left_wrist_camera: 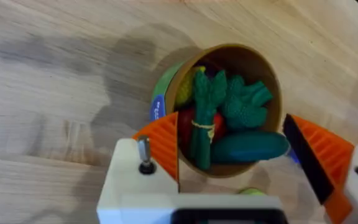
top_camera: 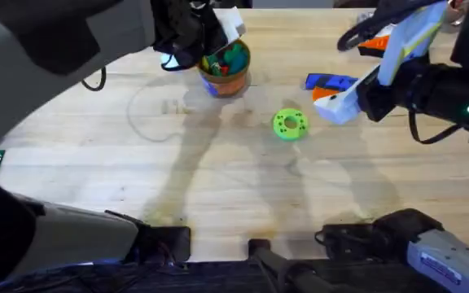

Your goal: Pick up the gripper from the table and insert it into the empty holder that is missing its gripper. Then pick up a screw, insert it into the mounting hole, and use the screwdriver to tighten it. Finally, clean up the table by picking up the vegetable and placing it into the bucket.

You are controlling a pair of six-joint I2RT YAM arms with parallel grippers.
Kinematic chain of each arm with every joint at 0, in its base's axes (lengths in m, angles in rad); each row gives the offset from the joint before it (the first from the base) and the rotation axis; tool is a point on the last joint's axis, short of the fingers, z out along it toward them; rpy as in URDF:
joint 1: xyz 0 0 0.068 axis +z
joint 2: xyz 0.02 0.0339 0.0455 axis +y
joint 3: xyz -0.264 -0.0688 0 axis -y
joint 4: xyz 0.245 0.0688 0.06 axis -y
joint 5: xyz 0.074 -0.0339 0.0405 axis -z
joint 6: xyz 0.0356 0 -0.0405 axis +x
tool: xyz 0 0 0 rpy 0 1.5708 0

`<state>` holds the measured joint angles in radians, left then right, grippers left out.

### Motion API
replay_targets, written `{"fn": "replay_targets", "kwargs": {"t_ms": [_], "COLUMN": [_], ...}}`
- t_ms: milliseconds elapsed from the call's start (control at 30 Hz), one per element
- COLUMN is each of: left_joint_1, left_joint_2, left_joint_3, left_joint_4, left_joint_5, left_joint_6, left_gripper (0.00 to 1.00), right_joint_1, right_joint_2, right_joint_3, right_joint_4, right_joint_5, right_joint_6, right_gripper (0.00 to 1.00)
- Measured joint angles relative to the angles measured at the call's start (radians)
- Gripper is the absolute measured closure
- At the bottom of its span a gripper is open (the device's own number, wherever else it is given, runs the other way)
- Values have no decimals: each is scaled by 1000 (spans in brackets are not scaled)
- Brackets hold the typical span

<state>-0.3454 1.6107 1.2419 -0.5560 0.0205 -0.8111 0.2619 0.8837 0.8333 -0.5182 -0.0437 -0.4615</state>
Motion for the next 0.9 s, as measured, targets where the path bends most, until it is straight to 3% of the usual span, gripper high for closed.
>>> {"fn": "replay_targets", "kwargs": {"t_ms": [133, 267, 500, 700, 900], "left_joint_1": [0, 0, 0, 0, 0], "left_joint_2": [-24, -121, -339, -430, -443], "left_joint_3": [0, 0, 1, 2, 2], "left_joint_4": [-6, -53, -298, -535, -616], "left_joint_5": [8, 10, 10, 7, -18], "left_joint_6": [31, 114, 371, 639, 756], "left_gripper": [7, 7, 7, 7, 7], "right_joint_1": [0, 0, 0, 0, 0], "right_joint_2": [-3, -41, -156, -221, -227], "right_joint_3": [0, 0, 12, 36, 36], "right_joint_4": [0, -7, -177, -342, -408], "right_joint_5": [0, 0, -3, -29, -50], "right_joint_6": [44, 133, 286, 368, 447], "right_gripper": [7, 8, 8, 8, 8]}}
